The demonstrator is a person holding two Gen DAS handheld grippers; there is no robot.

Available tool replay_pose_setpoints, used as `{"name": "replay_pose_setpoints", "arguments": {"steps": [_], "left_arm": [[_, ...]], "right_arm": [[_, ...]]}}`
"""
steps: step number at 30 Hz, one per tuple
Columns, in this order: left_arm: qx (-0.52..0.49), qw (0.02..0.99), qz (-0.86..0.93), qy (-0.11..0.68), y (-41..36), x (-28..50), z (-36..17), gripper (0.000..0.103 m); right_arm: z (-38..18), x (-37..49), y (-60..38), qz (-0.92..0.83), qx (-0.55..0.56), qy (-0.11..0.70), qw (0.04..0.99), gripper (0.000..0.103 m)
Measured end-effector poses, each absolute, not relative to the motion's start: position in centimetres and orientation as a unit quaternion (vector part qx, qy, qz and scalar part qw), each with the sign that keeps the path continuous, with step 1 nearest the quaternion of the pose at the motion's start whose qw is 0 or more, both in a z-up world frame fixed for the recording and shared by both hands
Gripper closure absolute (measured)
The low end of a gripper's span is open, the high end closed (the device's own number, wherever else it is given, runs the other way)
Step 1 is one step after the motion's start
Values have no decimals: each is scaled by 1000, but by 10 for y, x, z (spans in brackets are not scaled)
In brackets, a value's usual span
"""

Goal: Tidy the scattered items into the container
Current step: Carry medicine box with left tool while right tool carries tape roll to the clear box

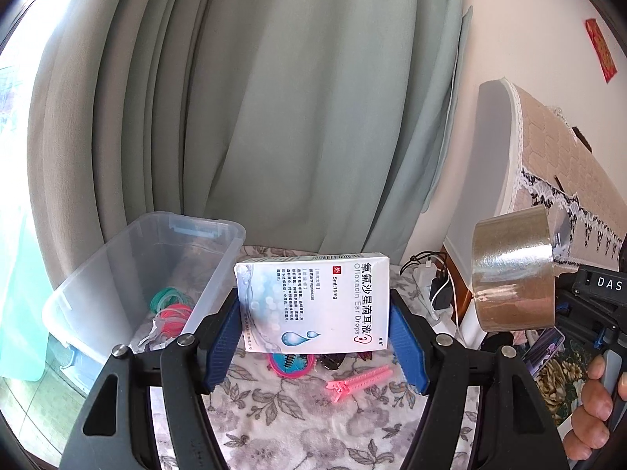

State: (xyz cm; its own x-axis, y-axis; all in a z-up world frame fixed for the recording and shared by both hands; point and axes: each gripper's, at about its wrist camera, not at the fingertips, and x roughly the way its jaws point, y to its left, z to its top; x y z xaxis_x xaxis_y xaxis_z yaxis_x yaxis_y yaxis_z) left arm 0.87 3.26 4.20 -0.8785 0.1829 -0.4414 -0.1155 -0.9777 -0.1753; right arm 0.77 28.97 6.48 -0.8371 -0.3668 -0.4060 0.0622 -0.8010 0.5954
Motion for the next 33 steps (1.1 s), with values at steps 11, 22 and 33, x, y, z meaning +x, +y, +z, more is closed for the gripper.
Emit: {"name": "replay_pose_setpoints", "arguments": {"steps": [11, 22, 33], "left_arm": [[-214, 57, 969, -113, -9, 20, 54, 32], [-209, -1, 964, -166, -70, 20, 38, 32], [-209, -36, 955, -206, -127, 6, 17, 32]], "right_arm": [[84, 9, 233, -920, 261, -247, 156, 91], [65, -14, 157, -908, 311, -187, 208, 91], [34, -57, 96, -891, 358, -149, 234, 91]]}}
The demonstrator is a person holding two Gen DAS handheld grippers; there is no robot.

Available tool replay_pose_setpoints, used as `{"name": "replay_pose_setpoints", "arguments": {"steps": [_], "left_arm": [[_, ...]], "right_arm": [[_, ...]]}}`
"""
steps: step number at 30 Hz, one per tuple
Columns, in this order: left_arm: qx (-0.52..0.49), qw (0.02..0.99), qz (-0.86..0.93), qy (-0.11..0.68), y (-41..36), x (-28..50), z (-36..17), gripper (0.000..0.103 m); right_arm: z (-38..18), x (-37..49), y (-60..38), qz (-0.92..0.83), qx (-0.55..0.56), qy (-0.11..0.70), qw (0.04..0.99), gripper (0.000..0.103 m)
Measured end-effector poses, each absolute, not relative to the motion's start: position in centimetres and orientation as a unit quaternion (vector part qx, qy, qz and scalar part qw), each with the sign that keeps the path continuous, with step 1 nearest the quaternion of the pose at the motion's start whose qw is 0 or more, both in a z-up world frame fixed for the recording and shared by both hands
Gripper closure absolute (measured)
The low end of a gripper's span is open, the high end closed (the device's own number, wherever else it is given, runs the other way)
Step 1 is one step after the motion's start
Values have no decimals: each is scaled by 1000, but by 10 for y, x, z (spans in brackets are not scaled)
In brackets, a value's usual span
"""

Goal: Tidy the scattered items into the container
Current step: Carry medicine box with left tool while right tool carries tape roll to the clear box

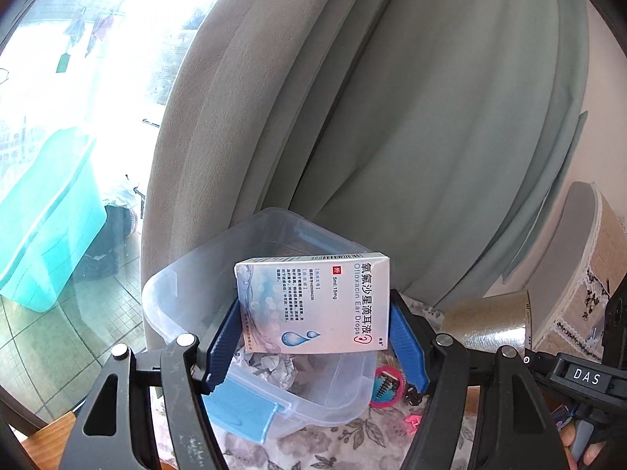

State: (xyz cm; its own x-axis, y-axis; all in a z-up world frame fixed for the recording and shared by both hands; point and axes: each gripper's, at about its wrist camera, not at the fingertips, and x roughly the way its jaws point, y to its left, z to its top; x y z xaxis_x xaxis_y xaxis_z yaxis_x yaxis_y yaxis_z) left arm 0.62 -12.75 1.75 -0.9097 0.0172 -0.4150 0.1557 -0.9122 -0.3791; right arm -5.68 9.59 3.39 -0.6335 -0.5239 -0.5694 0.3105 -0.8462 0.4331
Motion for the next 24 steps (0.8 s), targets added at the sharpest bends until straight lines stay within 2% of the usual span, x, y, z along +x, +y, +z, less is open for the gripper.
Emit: {"name": "replay_pose_setpoints", "arguments": {"steps": [15, 24], "left_arm": [[236, 40, -947, 214, -151, -26, -3, 32], [261, 58, -940, 211, -156, -37, -12, 31]], "right_arm": [[16, -110, 39, -879, 381, -109, 265, 91], [1, -136, 24, -869, 397, -113, 275, 91]]}}
